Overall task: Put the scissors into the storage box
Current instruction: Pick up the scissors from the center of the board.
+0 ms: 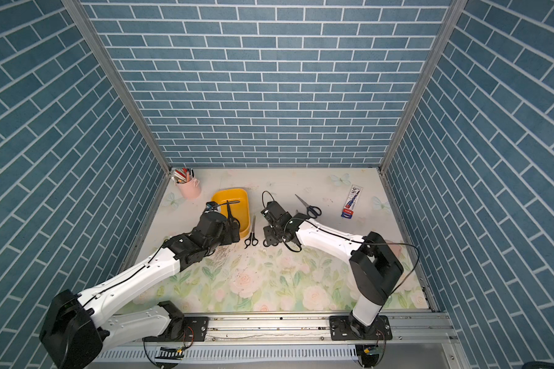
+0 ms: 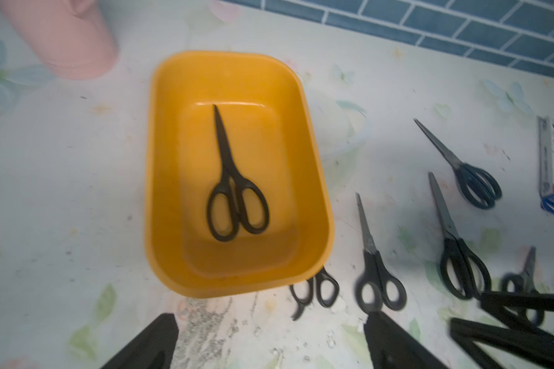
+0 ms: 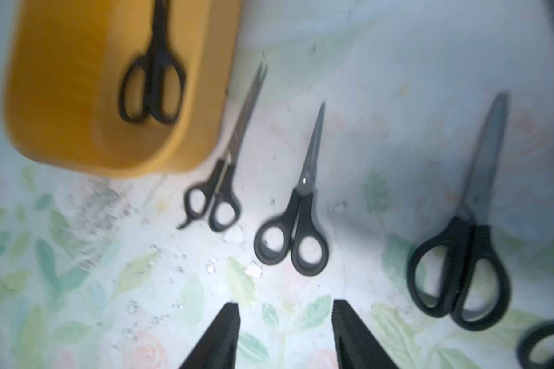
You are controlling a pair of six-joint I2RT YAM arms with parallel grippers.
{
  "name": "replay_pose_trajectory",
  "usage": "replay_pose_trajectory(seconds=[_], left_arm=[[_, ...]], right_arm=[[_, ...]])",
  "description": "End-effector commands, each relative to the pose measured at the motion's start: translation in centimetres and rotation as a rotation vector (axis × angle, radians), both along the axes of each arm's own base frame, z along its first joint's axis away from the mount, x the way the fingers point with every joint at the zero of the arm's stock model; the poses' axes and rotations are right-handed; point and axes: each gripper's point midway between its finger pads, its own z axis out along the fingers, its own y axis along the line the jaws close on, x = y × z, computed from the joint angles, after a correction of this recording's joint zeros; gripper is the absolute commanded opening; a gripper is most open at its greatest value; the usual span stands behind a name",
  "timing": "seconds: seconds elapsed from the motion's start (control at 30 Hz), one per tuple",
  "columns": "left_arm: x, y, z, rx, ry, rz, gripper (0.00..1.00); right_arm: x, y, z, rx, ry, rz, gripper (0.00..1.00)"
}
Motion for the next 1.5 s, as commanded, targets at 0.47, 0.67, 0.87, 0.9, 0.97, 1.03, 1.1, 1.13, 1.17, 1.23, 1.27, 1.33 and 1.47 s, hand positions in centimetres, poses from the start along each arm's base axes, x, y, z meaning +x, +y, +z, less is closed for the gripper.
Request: replay_pose_trajectory(seconds=[0.47,0.67,0.87,0.9,0.97,1.03,1.1,1.13,1.17,1.23,1.27,1.33,1.47], left_arm=[[-0.7,0.8,-1.2,0.016,0.008,0.039,1.00],[-0.8,1.1,-1.5,0.023,0.007,0.047,1.00],[-0.8,1.1,-1.6,0.028,0.010,0.047,1.00],[-0.8,1.1,-1.7,0.029,0.011,0.046,1.00],[-0.8,1.1,-1.6,0.029,0.009,0.048,1.00],[-0.8,1.3,-1.5,0.032,0.008,0.053,1.00],[-0.8,1.4,-1.6,0.038,0.008,0.057,1.00],[-0.8,1.5,-1.6,0.041,0.009,0.059,1.00],[-0.9,1.5,-1.6,0.041,0.009,0.060,1.00],[-0.9,1.6,-1.6,0.047,0.011,0.062,1.00],[-0.9,1.7,-1.6,0.047,0.011,0.064,1.00],[-1.0,1.8,-1.6,0.050,0.011,0.065,1.00],[-0.9,1.8,-1.8,0.053,0.009,0.068,1.00]], right_arm=[[1.3,1.5,-5.6,-0.081,0.059,-0.096,0.41],[2.0,1.0,-3.4,-0.086,0.011,-0.128,0.41],[2.6,1.6,-3.9,-0.103,0.008,-0.123,0.40],[2.7,1.8,-4.3,-0.105,0.011,-0.120,0.40],[2.8,2.3,-4.5,-0.104,0.008,-0.117,0.40],[3.2,2.6,-4.6,-0.111,0.000,-0.122,0.39],[3.5,2.6,-5.2,-0.134,0.001,-0.127,0.39],[3.4,2.6,-5.4,-0.141,0.005,-0.126,0.38],[3.4,2.5,-5.6,-0.145,0.008,-0.131,0.38],[3.2,2.2,-6.0,-0.155,0.011,-0.137,0.36],[3.1,2.0,-6.1,-0.160,0.012,-0.141,0.36],[3.0,1.5,-6.2,-0.170,0.011,-0.153,0.35],[2.8,1.0,-6.3,-0.176,0.010,-0.162,0.31]])
